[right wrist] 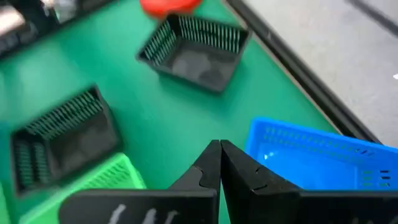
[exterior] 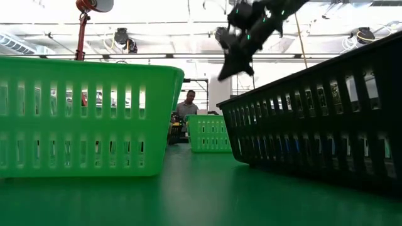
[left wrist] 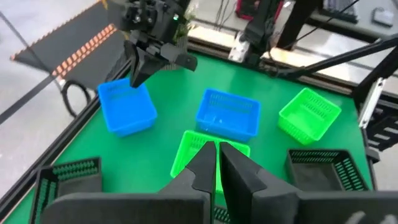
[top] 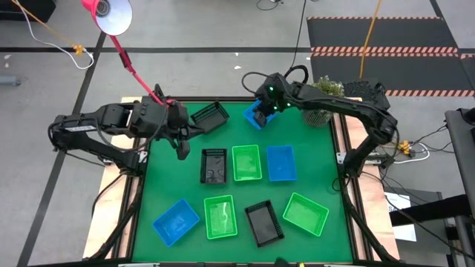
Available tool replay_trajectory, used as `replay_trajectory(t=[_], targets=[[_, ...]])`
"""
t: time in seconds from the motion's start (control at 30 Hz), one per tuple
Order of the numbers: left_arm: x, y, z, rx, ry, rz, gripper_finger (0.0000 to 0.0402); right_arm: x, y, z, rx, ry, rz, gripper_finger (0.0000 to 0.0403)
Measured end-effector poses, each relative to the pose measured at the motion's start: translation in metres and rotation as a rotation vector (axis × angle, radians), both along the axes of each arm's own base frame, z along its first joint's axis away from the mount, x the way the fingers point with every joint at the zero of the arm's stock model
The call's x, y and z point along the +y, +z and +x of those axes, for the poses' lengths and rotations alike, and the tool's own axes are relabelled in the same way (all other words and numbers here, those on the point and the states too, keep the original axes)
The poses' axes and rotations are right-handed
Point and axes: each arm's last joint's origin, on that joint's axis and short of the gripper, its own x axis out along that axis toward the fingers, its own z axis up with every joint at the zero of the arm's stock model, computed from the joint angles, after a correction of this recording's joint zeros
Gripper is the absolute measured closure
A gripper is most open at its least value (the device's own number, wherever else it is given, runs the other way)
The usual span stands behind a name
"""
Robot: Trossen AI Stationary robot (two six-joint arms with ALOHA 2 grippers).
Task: Stack baskets by color
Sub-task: Stack the top blue bin on the middle blue bin
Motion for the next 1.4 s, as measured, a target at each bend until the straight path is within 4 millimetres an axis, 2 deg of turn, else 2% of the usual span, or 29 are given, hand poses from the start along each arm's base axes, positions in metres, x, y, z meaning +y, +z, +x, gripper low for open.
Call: replay_trajectory(t=[0.13, 0.33, 0.57, 0.7, 0.87, 1.13, 1.27, 1.4], targets=[[0.003, -0.003, 0.001, 0.021, 0.021, -0.008, 0.0376, -0.025, -0.023, -0.005, 0.074, 0.024, 0.029, 0.0372], [0.008, -0.004, -0.001, 0.039, 0.06, -0.014, 0.0376, -0.048, -0.046, -0.018, 0.161, 0.187, 0.015, 0.0321], [0.016, -0.005, -0.001, 0.052, 0.095, -0.015, 0.0376, -0.054, -0.064, -0.021, 0.247, 0.465, -0.131, 0.026], [0.019, -0.005, -0.002, 0.052, 0.11, -0.015, 0.0376, -0.057, -0.076, -0.017, 0.276, 0.525, -0.142, 0.0246], [0.019, -0.005, -0.002, 0.051, 0.115, -0.02, 0.0376, -0.055, -0.084, -0.014, 0.293, 0.548, -0.127, 0.0251], [0.019, -0.005, -0.002, 0.048, 0.119, -0.026, 0.0376, -0.042, -0.083, 0.003, 0.224, 0.321, 0.016, 0.0259], [0.019, -0.005, -0.002, 0.047, 0.12, -0.028, 0.0376, -0.023, -0.083, 0.018, 0.254, 0.333, -0.048, 0.0245], [0.019, -0.005, -0.002, 0.042, 0.13, -0.044, 0.0376, -0.014, -0.092, 0.029, 0.342, 0.262, -0.13, 0.0229]])
